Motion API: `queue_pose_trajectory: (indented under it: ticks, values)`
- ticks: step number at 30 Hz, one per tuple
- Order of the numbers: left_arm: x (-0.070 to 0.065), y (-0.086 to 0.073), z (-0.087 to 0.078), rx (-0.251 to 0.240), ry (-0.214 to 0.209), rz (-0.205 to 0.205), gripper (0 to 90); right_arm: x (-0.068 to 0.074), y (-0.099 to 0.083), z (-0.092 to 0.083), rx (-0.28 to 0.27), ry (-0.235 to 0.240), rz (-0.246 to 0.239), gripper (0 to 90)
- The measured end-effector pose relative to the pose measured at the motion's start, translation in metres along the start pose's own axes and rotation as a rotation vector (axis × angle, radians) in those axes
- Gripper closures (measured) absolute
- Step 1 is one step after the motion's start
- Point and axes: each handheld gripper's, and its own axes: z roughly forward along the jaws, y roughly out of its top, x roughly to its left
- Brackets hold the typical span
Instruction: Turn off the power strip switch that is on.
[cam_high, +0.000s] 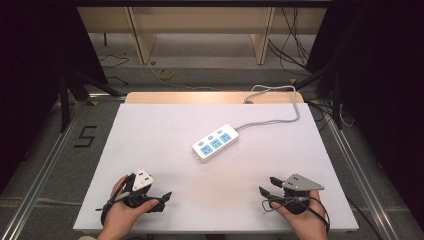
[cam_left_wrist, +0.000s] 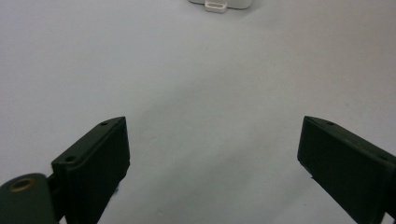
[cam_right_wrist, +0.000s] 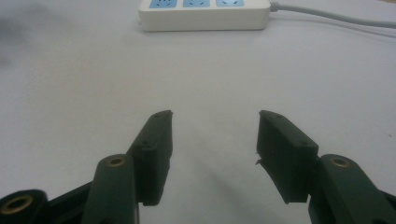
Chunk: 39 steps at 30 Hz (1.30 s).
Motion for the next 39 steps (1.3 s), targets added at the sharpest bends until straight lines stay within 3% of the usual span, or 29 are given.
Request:
queue_pose_trajectory:
  ticks: [6,8,9,10,11,12,17,39]
  values:
    - [0.000,0.000,0.001,-0.003,0.001,0.002,10.0,0.001,0.001,0.000,0.014,0.004,0.000,54.2]
    - [-0.001,0.000,0.001,-0.001,0.002,0.003,10.3,0.001,0.002,-0.002,0.024,-0.005,-0.004,63.6]
    - [-0.001,0.000,0.001,0.000,0.003,0.003,10.3,0.001,0.002,-0.002,0.024,-0.005,-0.004,63.6]
    - [-0.001,0.000,0.001,0.001,0.004,0.003,10.8,0.000,0.004,-0.003,0.037,-0.011,-0.017,71.7]
    - [-0.001,0.000,0.001,0.001,0.004,0.003,11.0,0.000,0.004,-0.003,0.037,-0.011,-0.017,71.7]
    - [-0.001,0.000,0.001,0.002,0.004,0.003,11.0,0.000,0.006,-0.003,0.048,-0.020,-0.023,79.2]
    - [-0.002,0.000,0.002,0.002,0.005,0.003,11.8,0.001,0.010,0.000,0.081,-0.037,-0.061,87.8]
    - [-0.004,0.001,0.005,0.004,0.005,0.007,12.0,0.002,0.032,0.011,0.107,-0.054,-0.100,90.0]
